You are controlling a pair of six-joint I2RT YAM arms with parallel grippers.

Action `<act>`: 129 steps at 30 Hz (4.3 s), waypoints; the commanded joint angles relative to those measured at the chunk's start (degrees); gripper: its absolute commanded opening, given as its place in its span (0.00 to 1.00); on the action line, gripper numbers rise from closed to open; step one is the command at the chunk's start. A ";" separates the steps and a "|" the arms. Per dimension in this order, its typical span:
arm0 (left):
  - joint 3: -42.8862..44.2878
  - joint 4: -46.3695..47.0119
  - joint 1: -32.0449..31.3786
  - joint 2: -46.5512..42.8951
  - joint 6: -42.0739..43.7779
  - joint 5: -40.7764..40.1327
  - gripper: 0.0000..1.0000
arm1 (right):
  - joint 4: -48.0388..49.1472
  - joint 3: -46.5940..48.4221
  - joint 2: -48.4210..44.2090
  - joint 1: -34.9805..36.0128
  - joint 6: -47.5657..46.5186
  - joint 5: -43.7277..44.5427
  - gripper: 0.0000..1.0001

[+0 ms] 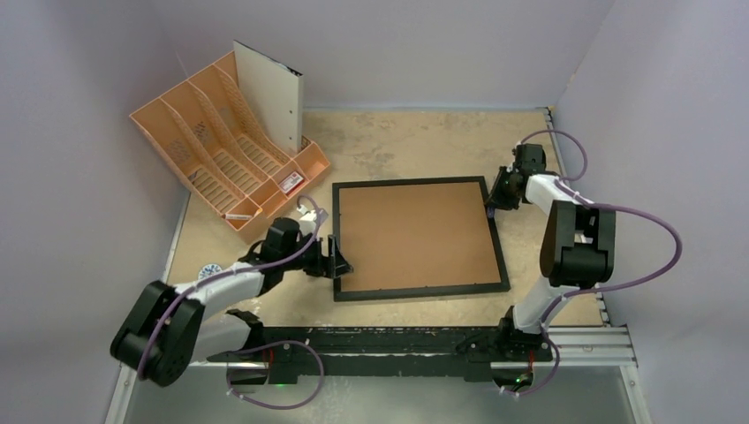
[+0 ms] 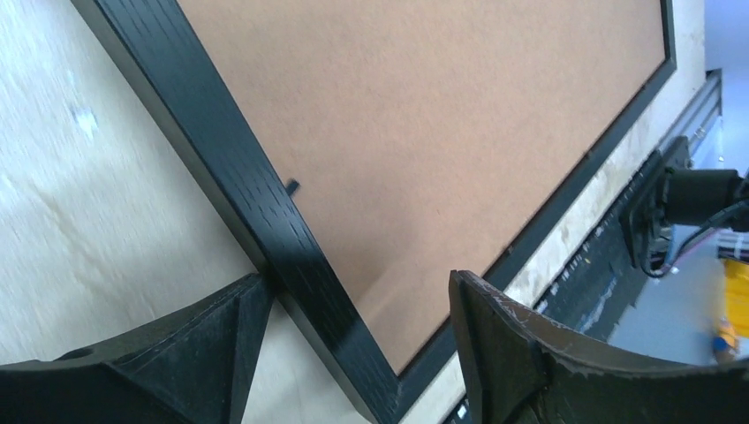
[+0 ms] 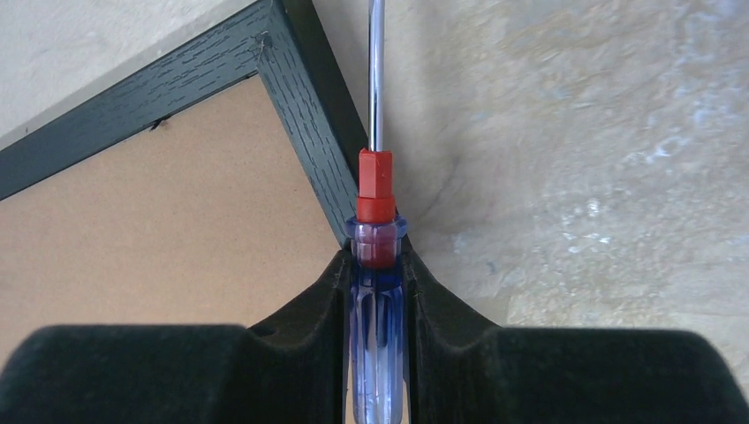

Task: Take the photo out of the frame
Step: Adjust the photo frame at the center of the board, then adjust the screwdriver.

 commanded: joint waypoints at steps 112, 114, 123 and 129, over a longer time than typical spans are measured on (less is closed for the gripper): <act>23.31 27.36 -0.47 -0.46 -15.85 35.79 0.00 | 33.82 -15.01 -43.37 23.24 20.53 -58.58 0.75; 23.25 27.66 -0.48 -0.16 -16.17 36.07 0.00 | 32.18 -13.84 -42.35 24.67 18.92 -57.71 0.67; 22.75 27.51 -0.45 0.01 -16.34 36.06 0.00 | 36.26 -12.91 -39.02 26.89 21.43 -57.80 0.39; 23.07 26.94 -0.47 0.85 -16.03 37.01 0.00 | 36.60 -12.98 -38.58 27.00 21.01 -57.55 0.44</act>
